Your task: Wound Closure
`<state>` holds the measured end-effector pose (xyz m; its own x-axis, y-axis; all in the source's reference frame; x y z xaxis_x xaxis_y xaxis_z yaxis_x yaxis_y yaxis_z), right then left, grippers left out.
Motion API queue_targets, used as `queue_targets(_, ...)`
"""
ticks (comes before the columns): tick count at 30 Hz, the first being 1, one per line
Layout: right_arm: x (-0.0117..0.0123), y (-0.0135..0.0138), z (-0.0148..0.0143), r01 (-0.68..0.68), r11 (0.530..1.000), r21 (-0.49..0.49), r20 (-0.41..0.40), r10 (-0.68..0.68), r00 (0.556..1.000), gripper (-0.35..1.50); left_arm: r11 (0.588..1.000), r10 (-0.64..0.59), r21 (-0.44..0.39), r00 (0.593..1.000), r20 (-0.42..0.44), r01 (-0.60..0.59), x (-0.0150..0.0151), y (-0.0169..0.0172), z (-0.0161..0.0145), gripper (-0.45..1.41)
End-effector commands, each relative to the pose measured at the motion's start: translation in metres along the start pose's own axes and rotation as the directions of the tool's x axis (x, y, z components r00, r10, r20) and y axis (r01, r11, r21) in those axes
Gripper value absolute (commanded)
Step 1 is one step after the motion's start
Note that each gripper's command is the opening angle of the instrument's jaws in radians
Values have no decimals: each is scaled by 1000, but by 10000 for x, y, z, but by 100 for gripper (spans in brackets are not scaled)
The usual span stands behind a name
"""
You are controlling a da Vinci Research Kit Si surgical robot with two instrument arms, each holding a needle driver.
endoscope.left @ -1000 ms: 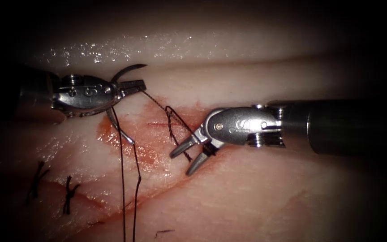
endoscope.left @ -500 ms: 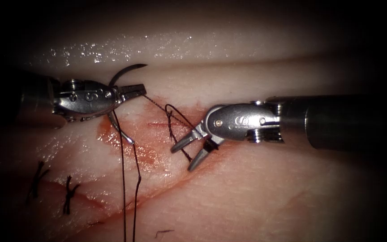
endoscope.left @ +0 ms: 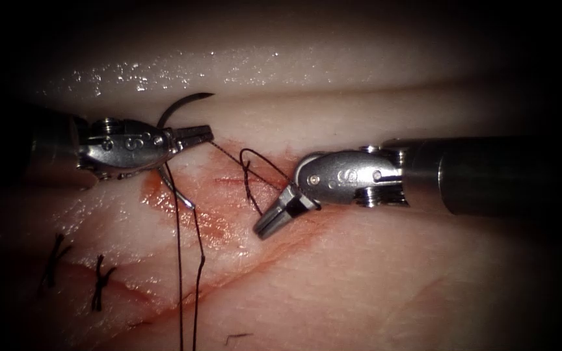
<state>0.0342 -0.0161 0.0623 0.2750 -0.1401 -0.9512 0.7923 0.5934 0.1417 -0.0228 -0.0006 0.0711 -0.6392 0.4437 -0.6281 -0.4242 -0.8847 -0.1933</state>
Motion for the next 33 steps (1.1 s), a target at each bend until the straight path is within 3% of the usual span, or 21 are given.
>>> queue_targets(1, 3, 15, 2, -3, 1000, -6, -4, 3, 1000, -35, 1000, 0, 1, 1000, -1, 0, 0, 2, 7, -45)
queue_targets(7, 2, 28, -9, -21, 999, -34, -1, 21, 1000, -35, 1000, 0, 2, 1000, 9, 0, 0, 20, -1, -45)
queue_targets(13, -3, 38, -24, -34, 997, -63, -16, 33, 999, -35, 999, 41, 2, 998, 42, -41, -3, 66, -17, -45)
queue_targets(24, -4, 45, -24, -100, 993, -69, -76, 95, 993, -35, 992, 123, 3, 988, 92, -123, -12, 139, -40, -45)
queue_targets(33, -19, 63, -40, -190, 976, -105, -132, 176, 976, -35, 981, 187, -60, 977, 102, -182, 9, 210, -88, -45)
